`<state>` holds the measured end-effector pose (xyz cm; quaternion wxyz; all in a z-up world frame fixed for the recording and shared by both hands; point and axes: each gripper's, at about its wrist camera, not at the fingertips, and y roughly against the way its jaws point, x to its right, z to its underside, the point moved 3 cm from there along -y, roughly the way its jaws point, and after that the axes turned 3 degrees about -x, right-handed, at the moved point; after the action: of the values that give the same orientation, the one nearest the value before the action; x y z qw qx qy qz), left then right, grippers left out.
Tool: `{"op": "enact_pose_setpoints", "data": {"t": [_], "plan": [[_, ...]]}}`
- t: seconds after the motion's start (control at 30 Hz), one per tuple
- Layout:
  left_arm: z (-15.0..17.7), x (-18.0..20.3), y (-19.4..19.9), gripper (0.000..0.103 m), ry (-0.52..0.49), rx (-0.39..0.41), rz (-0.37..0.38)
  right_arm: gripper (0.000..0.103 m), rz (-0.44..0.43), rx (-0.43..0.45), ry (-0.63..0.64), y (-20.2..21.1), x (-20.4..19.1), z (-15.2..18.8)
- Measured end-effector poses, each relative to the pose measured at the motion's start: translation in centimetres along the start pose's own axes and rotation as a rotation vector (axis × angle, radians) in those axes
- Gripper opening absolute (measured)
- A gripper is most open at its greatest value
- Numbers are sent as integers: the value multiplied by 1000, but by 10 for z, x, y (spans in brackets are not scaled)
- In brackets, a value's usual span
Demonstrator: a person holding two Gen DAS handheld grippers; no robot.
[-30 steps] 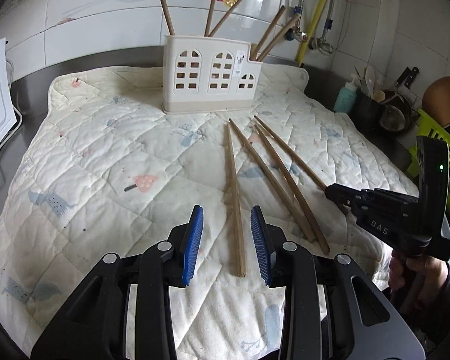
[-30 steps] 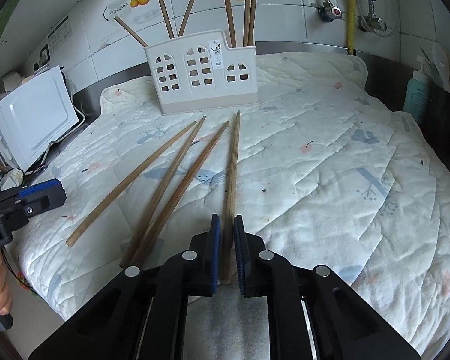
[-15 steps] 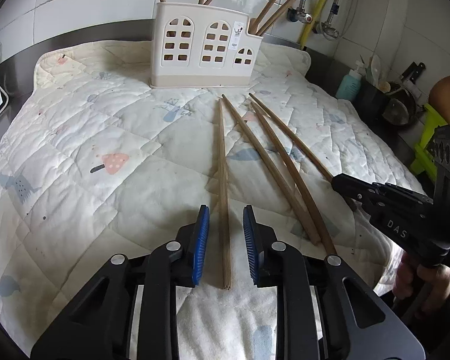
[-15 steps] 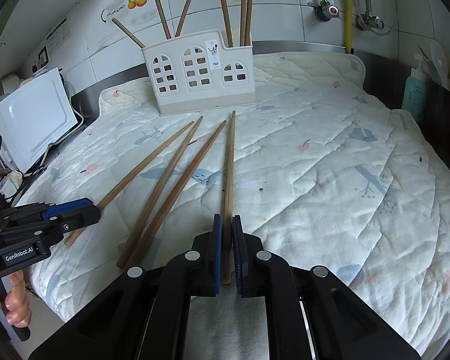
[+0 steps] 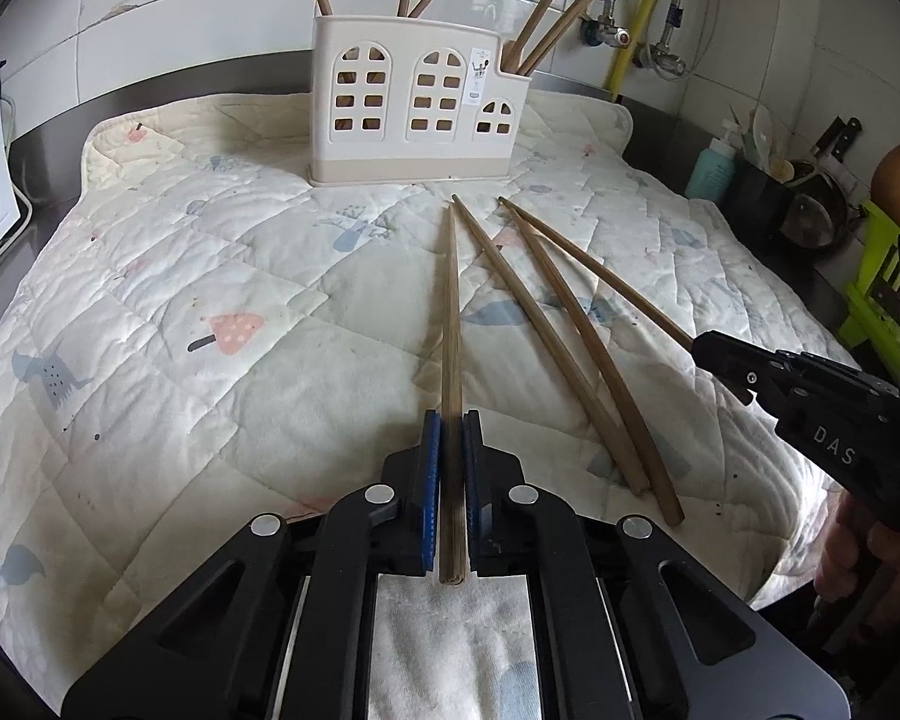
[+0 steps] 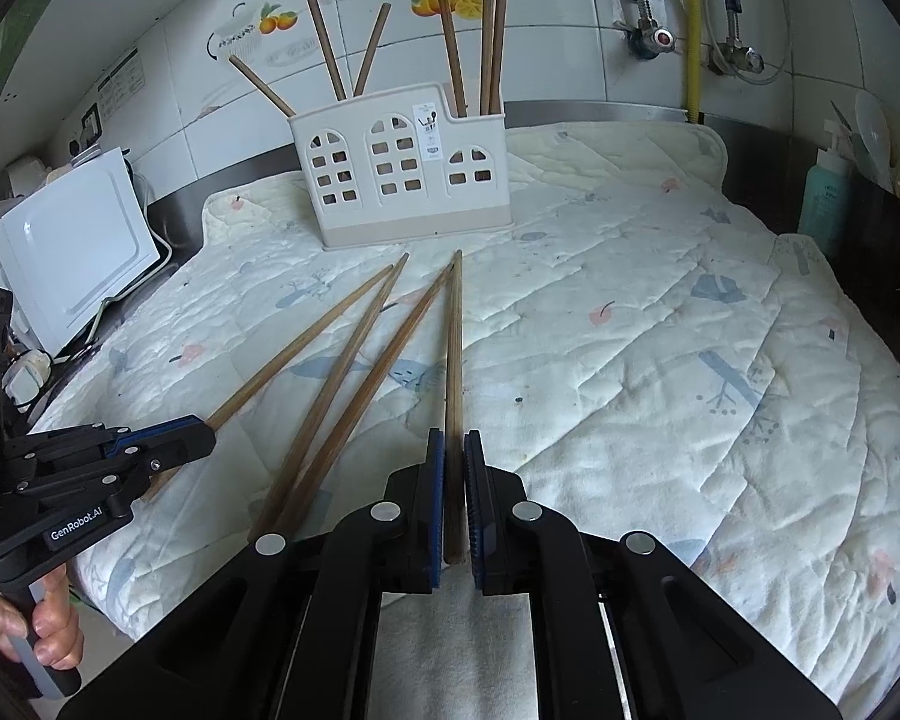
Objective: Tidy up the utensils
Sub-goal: 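Lower both open grippers and close each on a loose chopstick, then lift both held chopsticks and carry them over the white holder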
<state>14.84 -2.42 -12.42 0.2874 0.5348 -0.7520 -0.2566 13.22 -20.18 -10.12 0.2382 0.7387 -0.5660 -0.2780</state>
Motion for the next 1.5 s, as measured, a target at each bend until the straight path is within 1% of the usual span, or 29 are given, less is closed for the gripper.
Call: {"op": "enact_pose_setpoints", "data": {"t": [0.23, 0.37, 0.43, 0.57, 0.7, 0.8, 0.97, 1.07, 1.17, 1.3, 1.4, 1.5], "plan": [[-16, -5, 21, 6, 14, 62, 33, 7, 14, 92, 47, 38, -2, -27], [-28, -11, 35, 6, 34, 108, 62, 7, 14, 142, 84, 58, -4, -50], [-33, -13, 40, 6, 33, 126, 61, 7, 5, 159, 98, 65, -4, -62], [-44, -15, 46, 6, 33, 144, 62, 7, -6, 185, 139, 75, -8, -87], [-55, -19, 54, 5, 38, 166, 50, 7, -29, 191, 185, 84, -15, -112], [-65, -23, 58, 5, 54, 177, 59, 7, -46, 191, 219, 87, -21, -128], [-81, -23, 69, 5, 43, 214, 70, 7, -72, 204, 259, 94, -32, -152], [-87, -21, 69, 5, 17, 227, 40, 7, -76, 211, 270, 95, -36, -161], [-87, -21, 64, 5, 11, 230, 42, 7, -82, 215, 267, 95, -39, -162], [-88, -20, 65, 4, 21, 253, 44, 7, -84, 220, 266, 95, -40, -163], [-96, -19, 69, 4, 25, 270, 45, 7, -81, 231, 265, 97, -40, -169], [-104, -17, 78, 4, 2, 297, 40, 7, -77, 247, 275, 101, -41, -176]]}}
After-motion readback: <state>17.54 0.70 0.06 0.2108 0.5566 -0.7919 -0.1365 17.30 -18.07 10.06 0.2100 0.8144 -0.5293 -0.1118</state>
